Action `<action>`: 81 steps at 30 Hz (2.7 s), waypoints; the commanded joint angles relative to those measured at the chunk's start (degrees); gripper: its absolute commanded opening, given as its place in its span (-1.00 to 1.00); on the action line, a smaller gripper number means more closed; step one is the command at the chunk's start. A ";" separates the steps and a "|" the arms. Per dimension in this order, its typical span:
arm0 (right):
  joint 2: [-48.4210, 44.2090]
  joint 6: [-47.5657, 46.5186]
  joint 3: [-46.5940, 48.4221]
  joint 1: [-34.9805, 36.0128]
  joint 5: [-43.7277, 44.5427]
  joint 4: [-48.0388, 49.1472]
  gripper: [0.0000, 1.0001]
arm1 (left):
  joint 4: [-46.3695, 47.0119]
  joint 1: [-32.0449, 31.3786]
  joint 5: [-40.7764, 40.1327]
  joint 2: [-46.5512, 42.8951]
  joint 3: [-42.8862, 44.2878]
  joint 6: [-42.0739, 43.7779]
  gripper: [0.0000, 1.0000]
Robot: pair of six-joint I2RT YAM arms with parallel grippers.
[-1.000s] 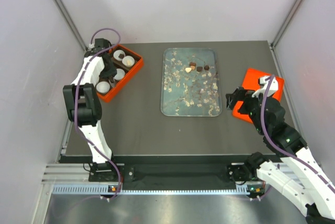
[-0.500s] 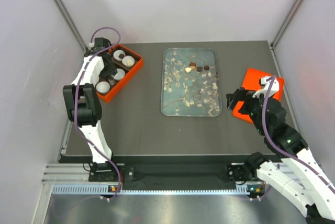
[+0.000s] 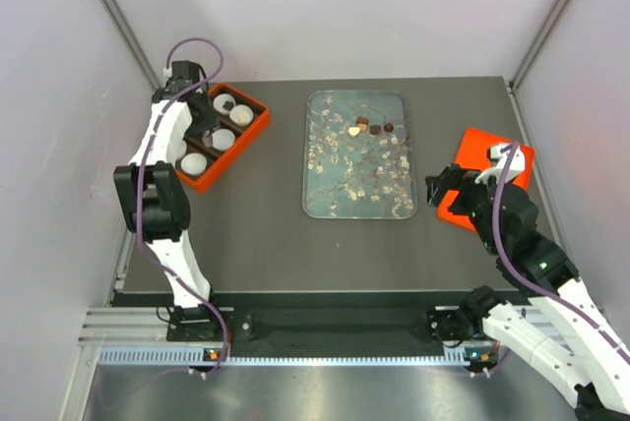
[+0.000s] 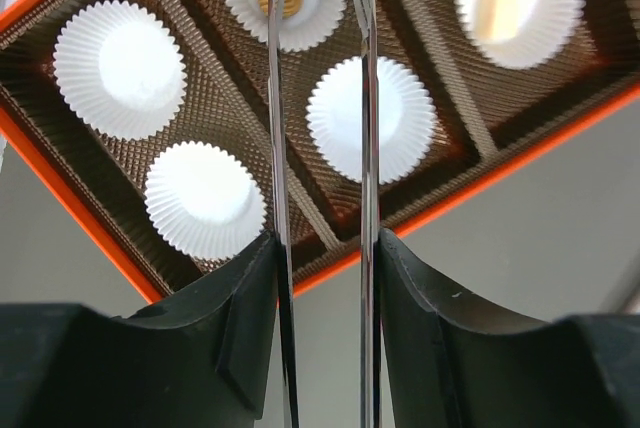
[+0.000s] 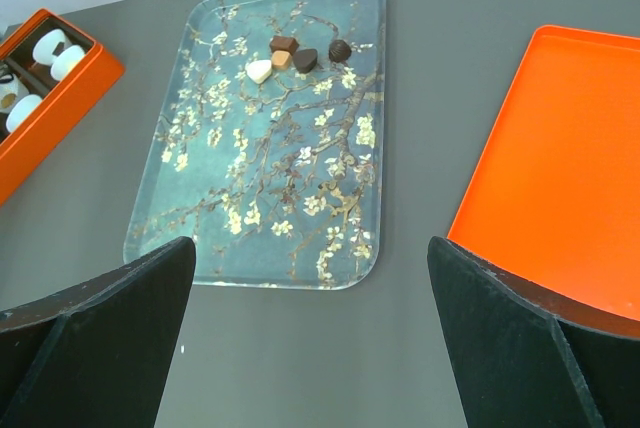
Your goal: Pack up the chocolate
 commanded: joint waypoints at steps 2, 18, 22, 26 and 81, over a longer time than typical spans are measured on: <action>-0.08 -0.53 0.30 0.73 0.79 1.94 1.00 | 0.83 -2.97 2.55 -8.48 1.98 0.06 -0.08; -1.23 0.00 0.30 0.73 1.06 0.80 1.00 | 13.75 -34.88 6.42 -10.08 -5.68 4.54 -0.07; -1.84 -0.27 0.39 0.82 1.67 0.27 0.99 | 17.69 -35.24 11.14 -5.69 -5.93 8.67 -0.05; -2.02 -0.53 0.47 0.73 2.02 0.01 0.99 | 19.46 -35.24 13.54 -2.43 -5.32 12.27 -0.03; 0.00 1.05 -0.40 0.73 -0.26 1.32 1.00 | 2.15 -18.02 1.68 -17.80 -7.77 1.73 -0.34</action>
